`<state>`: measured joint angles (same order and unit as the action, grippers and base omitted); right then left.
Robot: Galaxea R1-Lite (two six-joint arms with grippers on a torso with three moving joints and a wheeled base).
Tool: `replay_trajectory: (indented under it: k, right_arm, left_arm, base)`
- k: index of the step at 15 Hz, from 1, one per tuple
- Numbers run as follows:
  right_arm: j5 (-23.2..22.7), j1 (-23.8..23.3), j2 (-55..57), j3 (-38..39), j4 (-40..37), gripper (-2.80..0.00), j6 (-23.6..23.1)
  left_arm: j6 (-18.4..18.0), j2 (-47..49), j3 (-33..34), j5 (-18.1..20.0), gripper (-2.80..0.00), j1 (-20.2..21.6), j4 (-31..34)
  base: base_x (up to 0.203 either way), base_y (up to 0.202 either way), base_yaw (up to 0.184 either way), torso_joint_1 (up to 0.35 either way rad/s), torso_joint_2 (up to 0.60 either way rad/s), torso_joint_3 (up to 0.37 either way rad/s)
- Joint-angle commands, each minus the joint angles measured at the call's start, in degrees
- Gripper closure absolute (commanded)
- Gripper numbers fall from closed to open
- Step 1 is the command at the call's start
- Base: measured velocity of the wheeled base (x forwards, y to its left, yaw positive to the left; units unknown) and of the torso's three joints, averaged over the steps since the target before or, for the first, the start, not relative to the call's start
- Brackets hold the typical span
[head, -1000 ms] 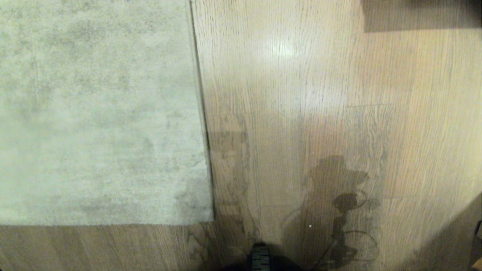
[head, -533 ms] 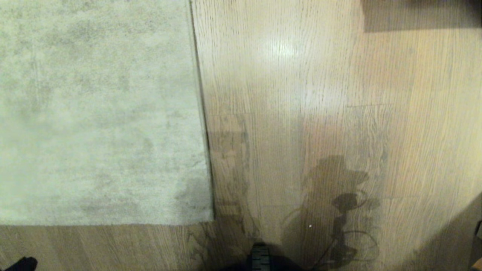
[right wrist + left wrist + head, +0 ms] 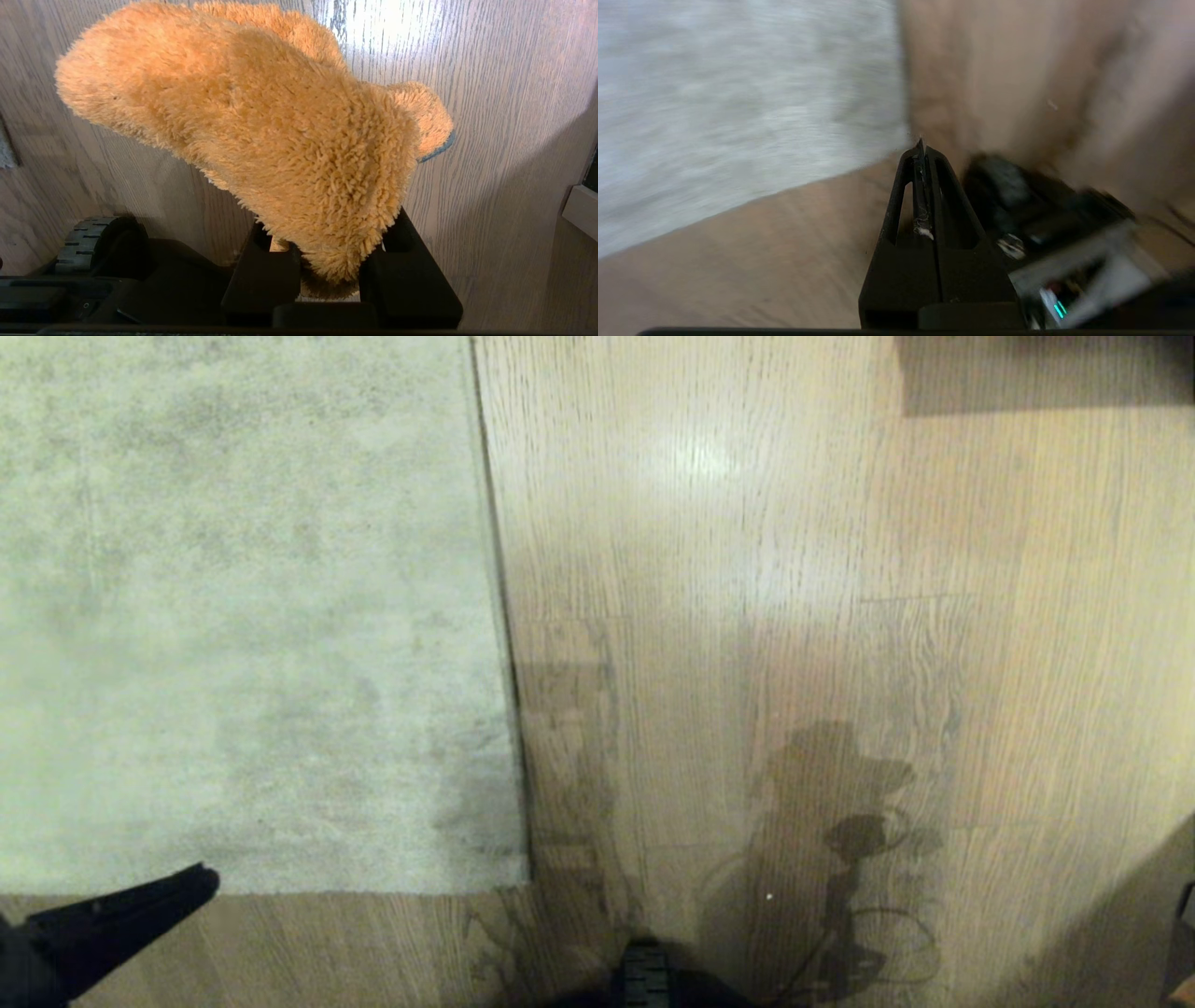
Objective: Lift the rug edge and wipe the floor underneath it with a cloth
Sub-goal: Lift up the carpet
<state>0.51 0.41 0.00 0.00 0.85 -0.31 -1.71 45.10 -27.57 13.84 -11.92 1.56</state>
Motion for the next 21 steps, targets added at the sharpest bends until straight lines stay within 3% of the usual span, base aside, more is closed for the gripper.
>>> replay_trajectory:
  k: [1,4,7,10,11,15,19,20,21]
  right_arm:
    - [0.0,0.0,0.1,0.0,0.0,0.0,0.0]
    - [0.0,0.0,0.1,0.0,0.0,0.0,0.0]
    - [0.0,0.0,0.1,0.0,0.0,0.0,0.0]
    - [0.0,0.0,0.1,0.0,0.0,0.0,0.0]
    - [0.0,0.0,0.1,0.0,0.0,0.0,0.0]
    - [0.0,0.0,0.1,0.0,0.0,0.0,0.0]
    - [0.0,0.0,0.1,0.0,0.0,0.0,0.0]
    - [0.0,0.0,0.1,0.0,0.0,0.0,0.0]
    - [0.0,0.0,0.1,0.0,0.0,0.0,0.0]
  left_arm:
    - [0.0,11.8,-3.8,0.0,0.0,-4.8,0.0]
    - [0.0,20.3,-7.9,-0.8,0.0,-9.3,0.0]
    - [0.0,27.2,-9.6,-5.6,0.0,-14.2,-0.9]
    - [1.2,34.7,-10.2,-7.4,0.0,-16.7,-6.7]
    - [2.1,37.5,-11.0,-8.8,0.0,-17.8,-8.4]
    - [6.3,47.8,-18.4,-20.7,0.0,-23.5,-10.4]
    - [6.7,53.5,-23.0,-22.7,0.0,-24.3,-10.7]
    - [6.6,54.3,-23.7,-22.8,-2.8,-24.4,-10.7]
    - [6.6,55.4,-24.6,-23.1,-2.8,-24.4,-10.7]
  base:
    - [0.0,0.0,0.0,0.0,0.0,0.0]
    - [0.0,0.0,0.0,0.0,0.0,0.0]
    - [0.0,0.0,0.0,0.0,0.0,0.0]
    - [0.0,0.0,0.0,0.0,0.0,0.0]
    - [0.0,0.0,0.0,0.0,0.0,0.0]
    - [0.0,0.0,0.0,0.0,0.0,0.0]
    - [0.0,0.0,0.0,0.0,0.0,0.0]
    - [0.0,0.0,0.0,0.0,0.0,0.0]
    - [0.0,0.0,0.0,0.0,0.0,0.0]
